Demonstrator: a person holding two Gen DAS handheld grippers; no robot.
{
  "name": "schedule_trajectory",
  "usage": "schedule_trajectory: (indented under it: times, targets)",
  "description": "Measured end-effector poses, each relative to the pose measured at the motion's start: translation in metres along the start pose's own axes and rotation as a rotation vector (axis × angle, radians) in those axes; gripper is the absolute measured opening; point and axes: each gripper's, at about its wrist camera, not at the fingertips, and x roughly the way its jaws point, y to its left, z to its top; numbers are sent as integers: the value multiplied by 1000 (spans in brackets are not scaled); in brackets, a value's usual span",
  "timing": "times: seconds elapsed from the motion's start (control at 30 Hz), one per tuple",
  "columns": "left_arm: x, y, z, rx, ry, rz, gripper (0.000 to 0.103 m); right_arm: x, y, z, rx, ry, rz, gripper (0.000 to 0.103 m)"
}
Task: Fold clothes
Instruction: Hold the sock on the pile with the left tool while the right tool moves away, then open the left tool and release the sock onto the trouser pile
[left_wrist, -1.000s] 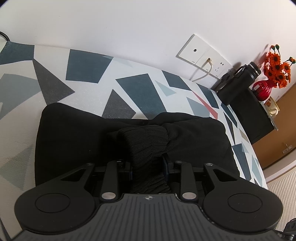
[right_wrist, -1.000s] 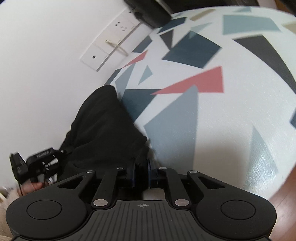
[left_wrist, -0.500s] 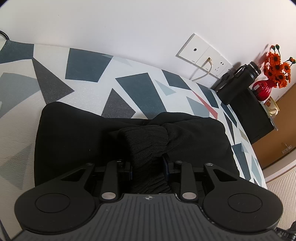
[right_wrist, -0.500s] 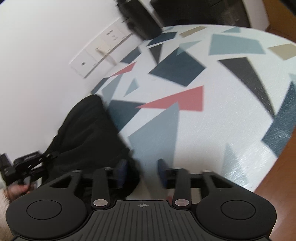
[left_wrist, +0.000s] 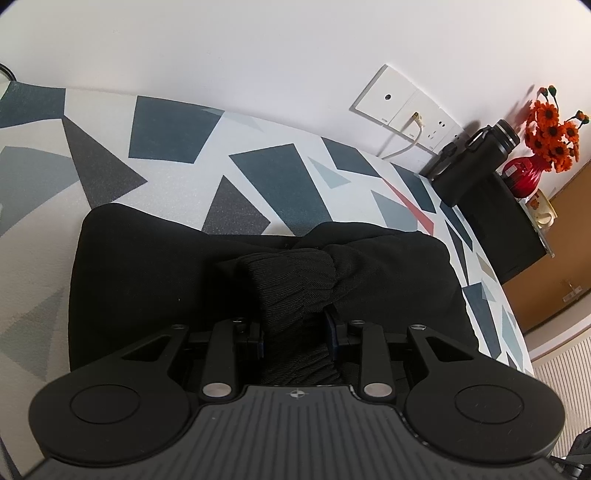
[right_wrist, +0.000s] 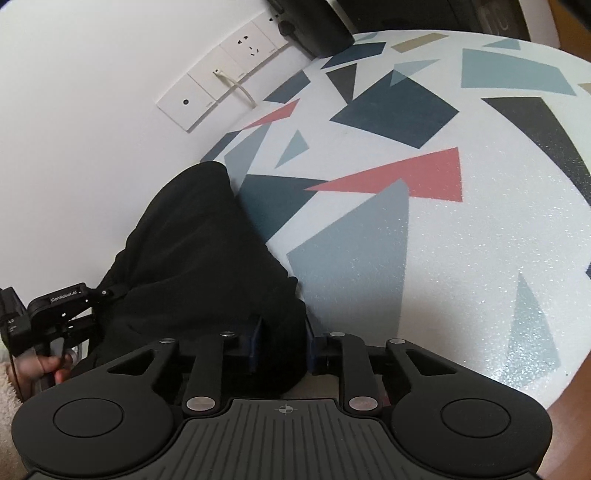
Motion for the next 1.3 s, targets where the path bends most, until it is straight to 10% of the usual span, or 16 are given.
schedule_trajectory:
  times: [0.47,0.73,0.9,1.3]
  targets:
    - [-2,3,0,-35,-5,-14,31,-19,-2,3,-26,-11,-39,23]
    - [-34,-1,-8,-35,-47,-35,37,-44,15,23,-150,-73,-142,64]
    - [-88,11,-16,7,-150,-87,93,-20,25,45,-149,-58,-94,85]
    - [-101,67,-57,-86,-31,13,93,63,70,53,-350,87,-81,95]
